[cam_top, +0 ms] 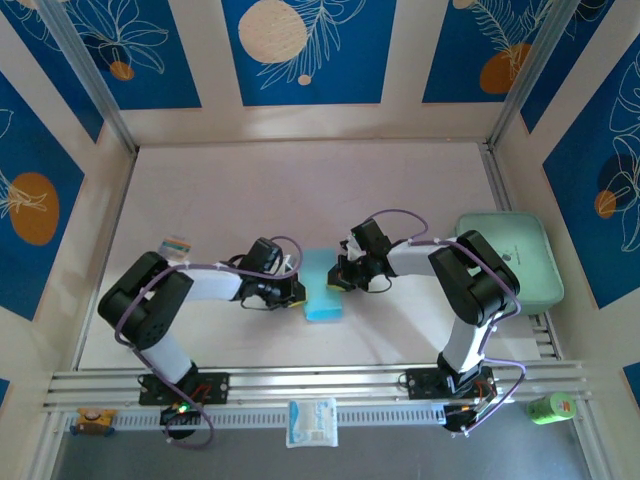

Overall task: Fold a paper plane with a square sheet of paper (pick it up from the middle)
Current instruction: First fold the square sheet of paper in half at the center of the table.

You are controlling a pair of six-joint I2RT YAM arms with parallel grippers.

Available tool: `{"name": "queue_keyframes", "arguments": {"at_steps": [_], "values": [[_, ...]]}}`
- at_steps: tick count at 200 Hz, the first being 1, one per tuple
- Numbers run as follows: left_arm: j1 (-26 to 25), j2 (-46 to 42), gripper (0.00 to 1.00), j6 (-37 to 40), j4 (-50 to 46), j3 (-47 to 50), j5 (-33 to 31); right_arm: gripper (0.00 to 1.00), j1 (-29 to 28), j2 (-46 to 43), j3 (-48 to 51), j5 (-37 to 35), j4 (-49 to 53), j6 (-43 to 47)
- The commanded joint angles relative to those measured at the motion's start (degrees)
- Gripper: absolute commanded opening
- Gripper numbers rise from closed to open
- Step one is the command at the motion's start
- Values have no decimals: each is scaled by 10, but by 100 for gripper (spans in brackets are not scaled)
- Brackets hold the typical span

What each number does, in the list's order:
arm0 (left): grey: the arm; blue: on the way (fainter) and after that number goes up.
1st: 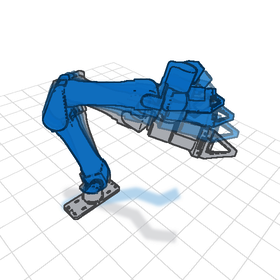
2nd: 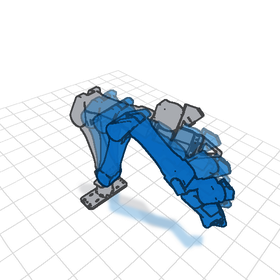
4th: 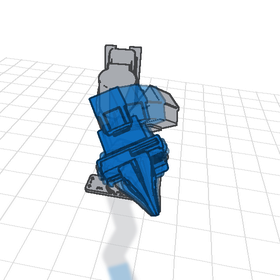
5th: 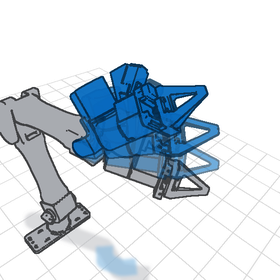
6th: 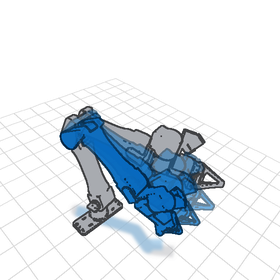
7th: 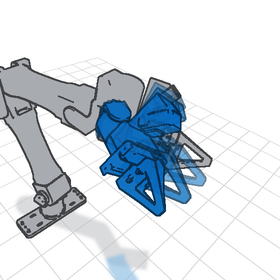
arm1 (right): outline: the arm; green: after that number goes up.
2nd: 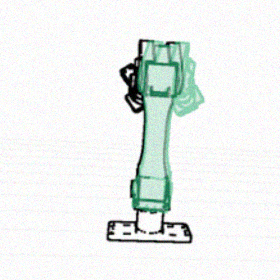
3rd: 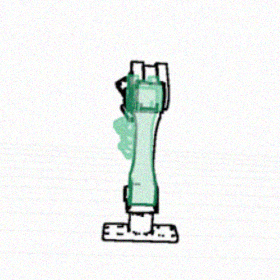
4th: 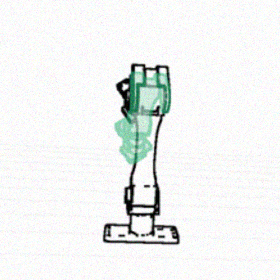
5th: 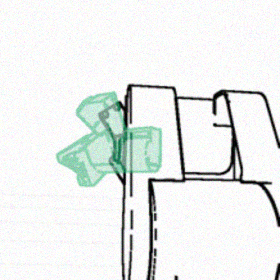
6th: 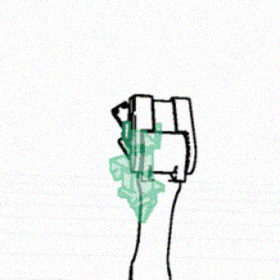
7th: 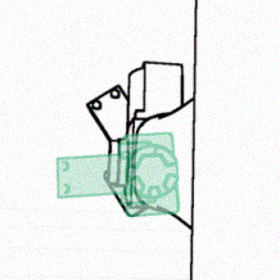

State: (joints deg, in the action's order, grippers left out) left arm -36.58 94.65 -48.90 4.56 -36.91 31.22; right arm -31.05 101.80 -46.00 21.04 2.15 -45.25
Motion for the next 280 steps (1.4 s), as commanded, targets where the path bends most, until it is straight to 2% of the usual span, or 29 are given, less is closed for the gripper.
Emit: {"name": "queue_keyframes", "arguments": {"at_steps": [1, 51, 136, 211, 249, 280], "values": [[-2, -13, 0, 29, -88, 9, -31, 0, -2, 14, 24, -47, 64, -5], [-4, -74, 0, -79, 28, 12, 23, 0, -2, 9, 22, -48, 72, -4], [-21, -11, 0, -106, 97, 25, 51, 0, -3, 12, 18, -48, 73, -4], [-21, 23, 0, -56, 67, 67, 38, 0, -4, 12, 20, -52, 75, -5], [-21, -18, 0, -13, -2, 68, 10, 0, -4, 10, 20, -54, 76, -5], [-24, -62, 0, -21, -27, 45, 11, 0, -4, 7, 19, -55, 79, -5]]}}
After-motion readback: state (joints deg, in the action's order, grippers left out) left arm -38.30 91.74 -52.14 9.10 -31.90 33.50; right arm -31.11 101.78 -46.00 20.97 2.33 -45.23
